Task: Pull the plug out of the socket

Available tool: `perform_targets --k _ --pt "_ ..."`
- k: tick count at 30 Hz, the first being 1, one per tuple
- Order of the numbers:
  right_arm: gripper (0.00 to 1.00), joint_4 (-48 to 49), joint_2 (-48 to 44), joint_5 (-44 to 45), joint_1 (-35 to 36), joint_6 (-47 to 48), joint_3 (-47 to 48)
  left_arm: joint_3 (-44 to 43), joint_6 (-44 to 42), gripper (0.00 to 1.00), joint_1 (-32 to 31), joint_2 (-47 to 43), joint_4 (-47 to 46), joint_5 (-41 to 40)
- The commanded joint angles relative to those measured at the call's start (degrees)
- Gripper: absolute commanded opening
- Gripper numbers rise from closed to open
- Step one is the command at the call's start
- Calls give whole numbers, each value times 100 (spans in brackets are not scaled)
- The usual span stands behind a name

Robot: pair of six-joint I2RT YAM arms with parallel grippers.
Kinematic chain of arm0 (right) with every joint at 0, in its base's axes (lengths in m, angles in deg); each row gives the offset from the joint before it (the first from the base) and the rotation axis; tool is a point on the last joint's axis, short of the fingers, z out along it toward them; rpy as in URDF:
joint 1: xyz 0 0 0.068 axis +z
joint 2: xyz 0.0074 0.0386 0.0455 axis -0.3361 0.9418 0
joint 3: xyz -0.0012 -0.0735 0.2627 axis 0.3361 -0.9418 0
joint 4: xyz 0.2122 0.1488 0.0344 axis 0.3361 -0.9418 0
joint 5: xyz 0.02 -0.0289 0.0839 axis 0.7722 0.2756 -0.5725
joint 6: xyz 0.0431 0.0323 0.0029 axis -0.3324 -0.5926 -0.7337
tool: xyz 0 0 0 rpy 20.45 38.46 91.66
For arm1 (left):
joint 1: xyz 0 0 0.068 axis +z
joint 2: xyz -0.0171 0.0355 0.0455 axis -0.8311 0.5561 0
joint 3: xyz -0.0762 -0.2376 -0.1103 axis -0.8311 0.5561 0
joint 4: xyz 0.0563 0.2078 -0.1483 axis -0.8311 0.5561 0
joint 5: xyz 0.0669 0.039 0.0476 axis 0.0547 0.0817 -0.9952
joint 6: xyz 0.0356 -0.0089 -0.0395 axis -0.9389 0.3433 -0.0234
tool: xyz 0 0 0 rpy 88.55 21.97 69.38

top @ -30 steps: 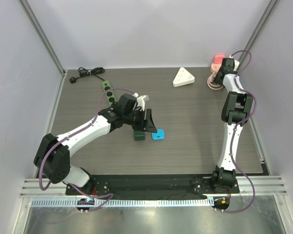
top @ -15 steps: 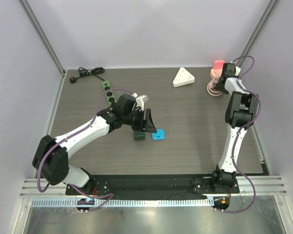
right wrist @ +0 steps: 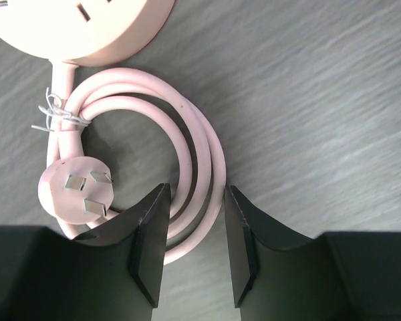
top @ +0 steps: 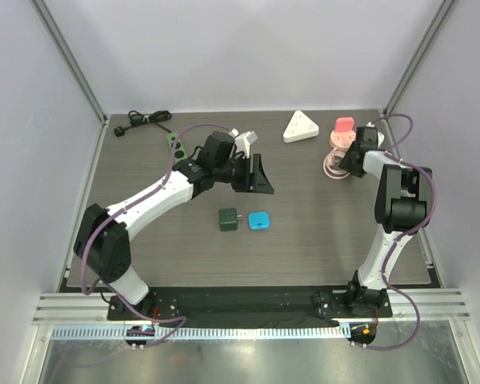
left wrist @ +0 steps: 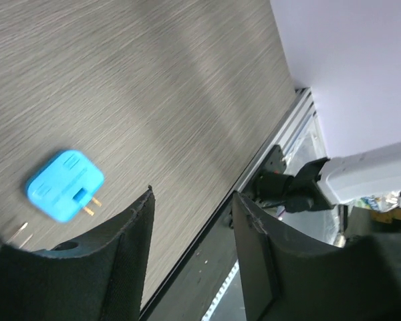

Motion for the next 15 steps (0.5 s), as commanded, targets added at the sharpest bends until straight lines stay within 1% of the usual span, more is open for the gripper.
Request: perform_targets --k 1,5,11,12,15 --pt "44 -269 -274 -615 68 -83 -395 -317 411 50 -52 482 -588 306" --pt "44 -260 -600 -731 252 -161 -824 -711 649 48 -123 915 -835 315" --pt "44 -330 -969 -564 244 -214 -1116 -1318 623 47 -211 1398 -888 78" --pt "44 -330 -1039 -564 252 -223 -1133 -1371 632 44 -219 1434 -880 17" --pt "45 -322 -1329 -608 244 -258 -1064 -1556 579 39 -272 1565 -880 -168"
